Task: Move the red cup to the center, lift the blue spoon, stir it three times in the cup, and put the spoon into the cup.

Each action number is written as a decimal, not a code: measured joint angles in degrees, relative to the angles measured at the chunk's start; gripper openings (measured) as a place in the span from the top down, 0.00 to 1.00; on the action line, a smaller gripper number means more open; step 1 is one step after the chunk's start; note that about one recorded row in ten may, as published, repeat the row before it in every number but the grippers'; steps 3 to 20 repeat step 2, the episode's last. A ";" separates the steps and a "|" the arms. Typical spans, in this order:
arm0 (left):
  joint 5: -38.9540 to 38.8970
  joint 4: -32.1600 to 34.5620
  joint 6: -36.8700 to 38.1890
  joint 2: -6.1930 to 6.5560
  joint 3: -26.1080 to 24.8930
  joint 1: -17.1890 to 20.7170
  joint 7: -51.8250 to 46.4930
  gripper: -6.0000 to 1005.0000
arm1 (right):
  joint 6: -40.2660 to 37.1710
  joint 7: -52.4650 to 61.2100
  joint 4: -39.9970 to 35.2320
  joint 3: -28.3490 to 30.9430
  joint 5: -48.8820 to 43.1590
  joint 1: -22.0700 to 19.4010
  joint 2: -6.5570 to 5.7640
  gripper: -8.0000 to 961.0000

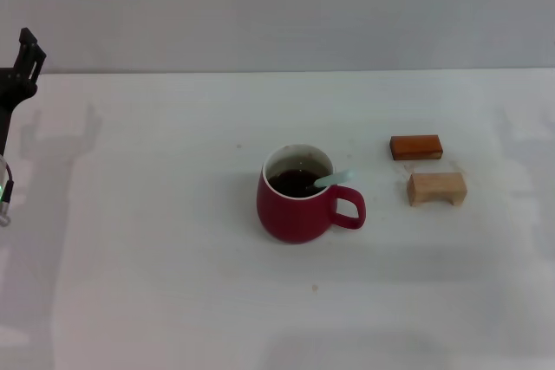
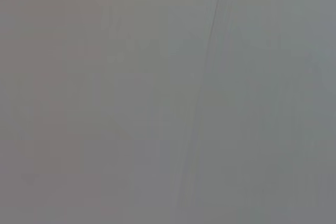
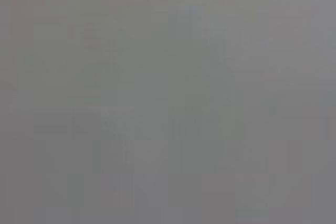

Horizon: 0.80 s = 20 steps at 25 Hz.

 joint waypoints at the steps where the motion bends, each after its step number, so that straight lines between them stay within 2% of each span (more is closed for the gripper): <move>1: 0.00 -0.36 0.49 0.03 0.00 0.43 0.00 0.16 | -1.84 0.33 -0.56 0.73 0.00 -0.63 0.31 0.56; 20: 0.00 -0.36 0.49 0.03 0.00 0.43 0.00 0.16 | -1.84 0.33 -0.56 0.73 0.00 -0.63 0.31 0.56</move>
